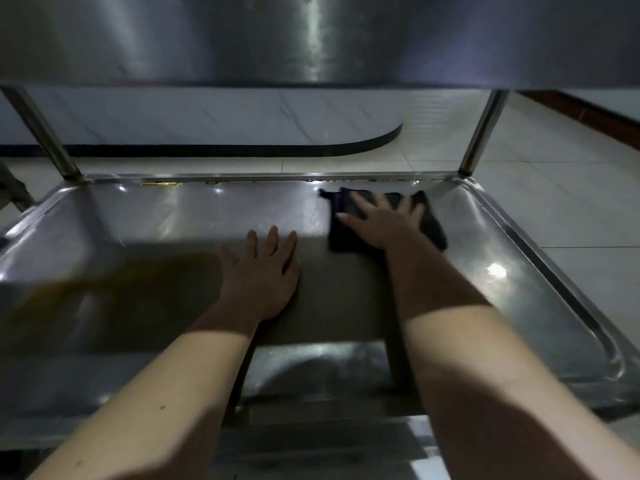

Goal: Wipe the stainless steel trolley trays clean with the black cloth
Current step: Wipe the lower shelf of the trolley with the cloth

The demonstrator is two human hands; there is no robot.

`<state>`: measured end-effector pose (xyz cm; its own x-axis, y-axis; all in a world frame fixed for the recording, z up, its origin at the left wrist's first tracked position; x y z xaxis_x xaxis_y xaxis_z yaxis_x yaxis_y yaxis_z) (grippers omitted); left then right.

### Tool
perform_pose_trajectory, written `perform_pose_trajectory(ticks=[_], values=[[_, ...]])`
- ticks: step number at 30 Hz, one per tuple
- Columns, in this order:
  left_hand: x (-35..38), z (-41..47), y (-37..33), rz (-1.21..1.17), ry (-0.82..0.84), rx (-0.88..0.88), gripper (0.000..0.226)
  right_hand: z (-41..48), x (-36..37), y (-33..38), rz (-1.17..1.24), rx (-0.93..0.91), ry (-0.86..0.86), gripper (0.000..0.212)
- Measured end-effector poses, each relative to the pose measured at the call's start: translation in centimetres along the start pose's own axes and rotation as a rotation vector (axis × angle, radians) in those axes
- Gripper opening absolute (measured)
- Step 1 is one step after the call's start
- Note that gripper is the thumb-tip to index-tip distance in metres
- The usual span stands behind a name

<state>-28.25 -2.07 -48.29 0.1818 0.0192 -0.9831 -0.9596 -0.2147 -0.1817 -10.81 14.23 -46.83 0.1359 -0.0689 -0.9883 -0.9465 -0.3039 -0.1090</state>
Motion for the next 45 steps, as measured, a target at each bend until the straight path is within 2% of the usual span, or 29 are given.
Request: perform_pose_trajectory(ticks=[3,5,7,10,12,15,19,21,23,27,29,32,35,37,39,43,45], values=[[-0.2,0.1,0.5,-0.013,-0.012,-0.008,0.061,1.0,-0.3,5.9,-0.043,-0.175,0.006,0.079],[-0.4,0.3,0.7,-0.021,-0.011,-0.002,0.061,1.6,-0.2,3.9,-0.029,-0.206,-0.004,0.08],[-0.4,0.4,0.7,-0.03,-0.003,0.002,0.061,2.3,0.2,-2.1,-0.009,-0.116,0.003,0.081],[-0.2,0.2,0.3,-0.035,-0.007,0.007,0.06,1.7,1.4,-12.7,-0.007,0.136,0.075,0.089],[-0.1,0.2,0.0,-0.033,-0.01,0.01,0.06,0.6,1.9,-15.4,-0.013,0.216,0.092,0.096],[0.0,0.1,-0.1,-0.026,-0.011,0.011,0.06,0.5,1.2,-10.4,0.037,0.211,0.059,0.085],[-0.1,0.1,0.3,-0.032,-0.017,-0.01,0.061,-1.1,0.0,5.0,-0.023,-0.115,-0.009,0.08],[-0.1,0.1,0.4,-0.042,-0.011,-0.019,0.061,-3.0,0.7,6.9,-0.043,-0.193,-0.019,0.079],[0.0,0.1,0.4,-0.044,0.001,-0.006,0.06,-4.4,1.3,2.4,-0.048,-0.161,-0.018,0.077],[-0.1,-0.1,-0.1,-0.036,0.004,0.003,0.059,-7.8,3.0,-12.8,-0.015,0.15,0.099,0.079],[-0.1,-0.2,-0.4,-0.039,0.005,-0.001,0.058,-10.0,3.0,-15.2,0.001,0.25,0.091,0.078],[-0.3,-0.4,-0.6,-0.058,0.002,-0.004,0.057,-12.1,2.4,-8.9,0.024,0.216,0.028,0.077],[-0.5,-0.8,-0.4,-0.059,-0.001,-0.004,0.056,-15.3,2.3,2.4,-0.01,-0.004,-0.007,0.077],[-0.4,-0.9,-0.2,-0.069,0.006,0.002,0.056,-17.1,2.8,5.4,-0.005,-0.075,0.025,0.08],[-0.2,-0.8,-0.1,-0.086,0.012,0.012,0.056,-17.7,2.9,2.2,0.006,-0.041,0.046,0.079],[-0.1,-0.6,-0.1,-0.115,0.008,0.012,0.055,-19.4,4.2,-12.7,0.006,0.26,0.113,0.075],[-0.1,-0.7,-0.4,-0.106,0.001,0.01,0.056,-20.9,4.9,-17.0,-0.016,0.367,0.166,0.076]])
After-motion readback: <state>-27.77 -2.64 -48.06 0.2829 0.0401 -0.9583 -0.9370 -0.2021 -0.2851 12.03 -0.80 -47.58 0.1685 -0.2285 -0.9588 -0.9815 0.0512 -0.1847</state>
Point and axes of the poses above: each hand's wrist, its own z-axis towards the middle knuckle, its own x-axis out of the palm, y = z × x, the point moved 10 cm from there along z, towards the middle knuckle, and after that the axes turned 10 degrees about -z, right-handed, at the moved point
